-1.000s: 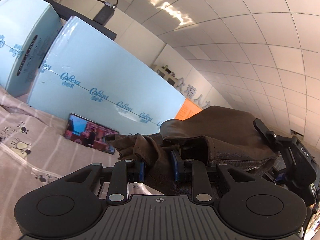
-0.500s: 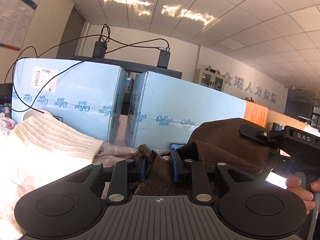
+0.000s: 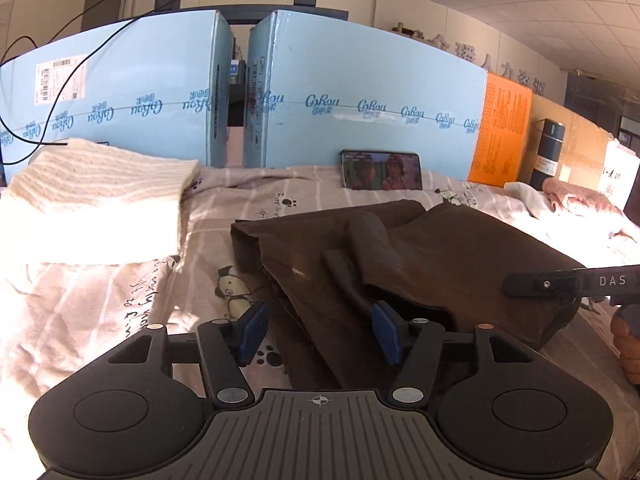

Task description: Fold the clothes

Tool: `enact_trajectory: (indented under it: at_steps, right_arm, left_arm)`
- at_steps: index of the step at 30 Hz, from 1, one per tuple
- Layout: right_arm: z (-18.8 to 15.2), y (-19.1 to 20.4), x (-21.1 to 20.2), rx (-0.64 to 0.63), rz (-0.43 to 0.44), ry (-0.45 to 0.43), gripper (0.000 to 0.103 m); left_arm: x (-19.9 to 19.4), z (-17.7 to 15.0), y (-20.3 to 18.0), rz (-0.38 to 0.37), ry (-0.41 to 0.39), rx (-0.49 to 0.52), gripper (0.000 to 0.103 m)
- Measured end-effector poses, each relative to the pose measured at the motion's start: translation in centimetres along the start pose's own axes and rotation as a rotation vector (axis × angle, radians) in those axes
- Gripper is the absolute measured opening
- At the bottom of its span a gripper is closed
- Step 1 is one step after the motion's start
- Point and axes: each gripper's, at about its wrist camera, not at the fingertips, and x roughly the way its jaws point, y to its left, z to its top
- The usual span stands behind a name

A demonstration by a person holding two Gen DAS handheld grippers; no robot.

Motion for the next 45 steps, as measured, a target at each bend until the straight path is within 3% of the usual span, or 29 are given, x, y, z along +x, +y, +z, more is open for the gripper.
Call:
enact_trajectory:
  at_steps: [2,3,6,8,16,20,27,31,37,42,45]
  right_arm:
    - [-0.5,0.3,0.1,-0.037,-0.069,-0.004,0.078]
    - [-0.5,0.5,-0.1,-0.059,-0.110,-0.019,0.084]
    - [-0.7,1.3,-0.2,-0.180,-0.212,-0.046,0.089]
    - [-1.0,2.1,-0.4,-0.252,-0.208,-0.070,0.089]
    - [-2.2,6.1,-1.0,-0.502,0.133,-0.019,0.094]
    - [-2.9,8.3,0.1,-0.594,0.187,0.038,0.094]
    - [-3.0,9.4,2.9,-0.640,0.021,0.065,0.094]
    - [-2.9,9.8,3.0,-0.647,-0.018,0.044,0.095]
    - [-0.7,8.5,2.9,-0.513,-0.164,-0.104,0.094]
    - [-1.8,9.7,4.0,-0.635,-0.082,-0.029,0.092]
    - [-1.9,9.9,4.8,-0.652,-0.068,0.002,0.077]
  left_arm:
    - [-0.5,0.2,0.7,0.070,0.013,0.034,0.069]
    - [-0.7,0.2,1.0,0.105,0.020,0.051,0.075]
    - [-1.4,0.6,2.1,0.211,0.032,0.106,0.088]
    - [-1.8,1.2,2.8,0.257,0.031,0.140,0.092]
    - [2.8,1.2,2.6,0.027,0.081,-0.037,0.093]
    - [5.9,1.8,2.2,-0.061,0.097,-0.103,0.093]
    - [12.4,2.6,2.1,-0.129,0.158,-0.294,0.093]
    - [14.6,1.9,1.8,-0.166,0.187,-0.313,0.093]
    - [13.9,0.9,3.7,-0.240,0.173,-0.398,0.093]
    - [14.0,0.5,4.3,-0.274,0.170,-0.444,0.093]
    - [14.2,0.4,4.2,-0.286,0.161,-0.449,0.093]
